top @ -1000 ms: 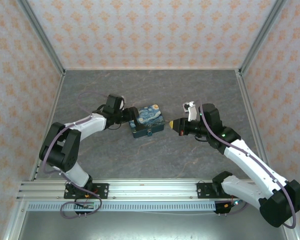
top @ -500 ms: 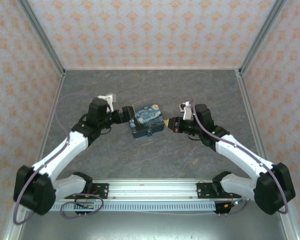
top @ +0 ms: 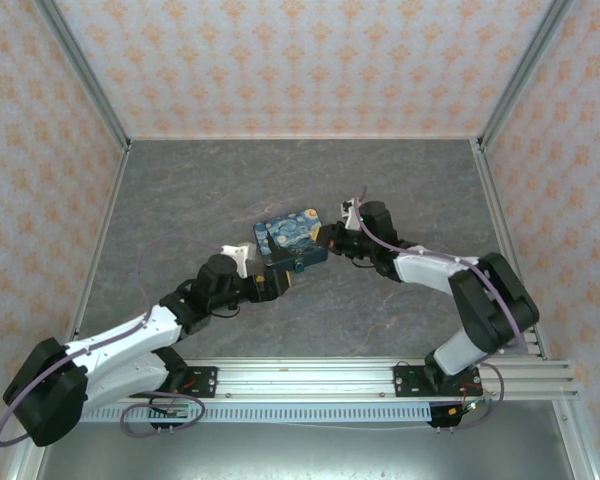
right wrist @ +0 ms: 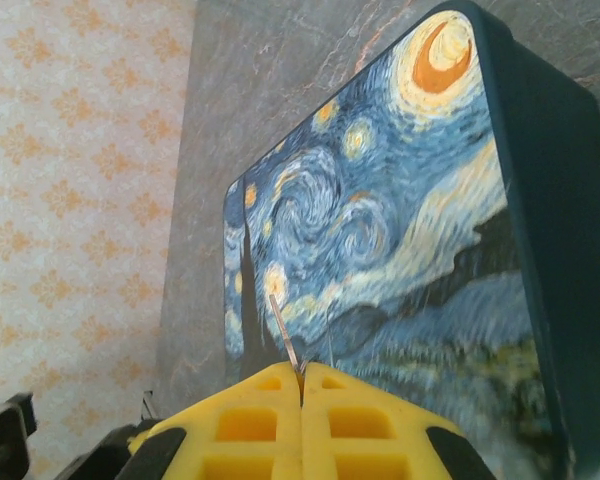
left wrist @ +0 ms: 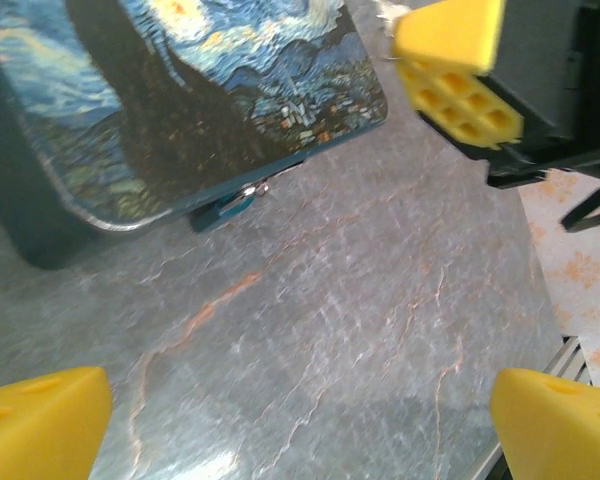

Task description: Unlock a padlock with a key

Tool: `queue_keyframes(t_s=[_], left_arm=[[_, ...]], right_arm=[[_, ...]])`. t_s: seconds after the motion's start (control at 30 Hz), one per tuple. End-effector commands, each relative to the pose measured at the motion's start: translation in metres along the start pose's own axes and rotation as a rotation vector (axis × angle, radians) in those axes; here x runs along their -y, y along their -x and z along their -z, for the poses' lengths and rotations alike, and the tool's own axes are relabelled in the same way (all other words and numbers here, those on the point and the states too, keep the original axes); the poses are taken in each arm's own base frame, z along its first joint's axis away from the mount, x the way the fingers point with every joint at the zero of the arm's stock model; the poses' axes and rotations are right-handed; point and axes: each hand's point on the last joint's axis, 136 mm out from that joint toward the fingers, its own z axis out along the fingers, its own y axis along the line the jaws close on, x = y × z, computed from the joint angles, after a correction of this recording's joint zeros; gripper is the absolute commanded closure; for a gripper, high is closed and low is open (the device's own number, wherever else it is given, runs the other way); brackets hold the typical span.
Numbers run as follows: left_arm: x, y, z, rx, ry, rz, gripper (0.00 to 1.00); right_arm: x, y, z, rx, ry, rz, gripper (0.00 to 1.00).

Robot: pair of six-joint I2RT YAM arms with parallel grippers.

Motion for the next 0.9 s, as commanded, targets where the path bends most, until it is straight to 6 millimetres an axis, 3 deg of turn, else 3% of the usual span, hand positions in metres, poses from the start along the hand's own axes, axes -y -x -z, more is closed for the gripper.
queue_keyframes(t_s=[0.0,0.17,0.53,0.87], left_arm=[[0.015,0.015,-0.009,0.066,-0.049,0.001,0.03],[0.009,0.007,-0.032,0.03,-0.003,-0.015,0.04],[0.022,0.003,-0.081,0.009,0.05,-0.154,0.15],[-0.015,0.007,-0.088,0.073,0.232,-0.122,0.18]], right_arm=[[-0.021,0.022,-0.01,0.036,0.068,0.035,1.0],[-0.009,0.022,-0.021,0.02,0.037,0.021,1.0],[0.033,0.003,-0.025,-0.013,-0.093,-0.024,1.0],[0.041,-0.002,-0.023,-0.026,-0.126,-0.019,1.0]])
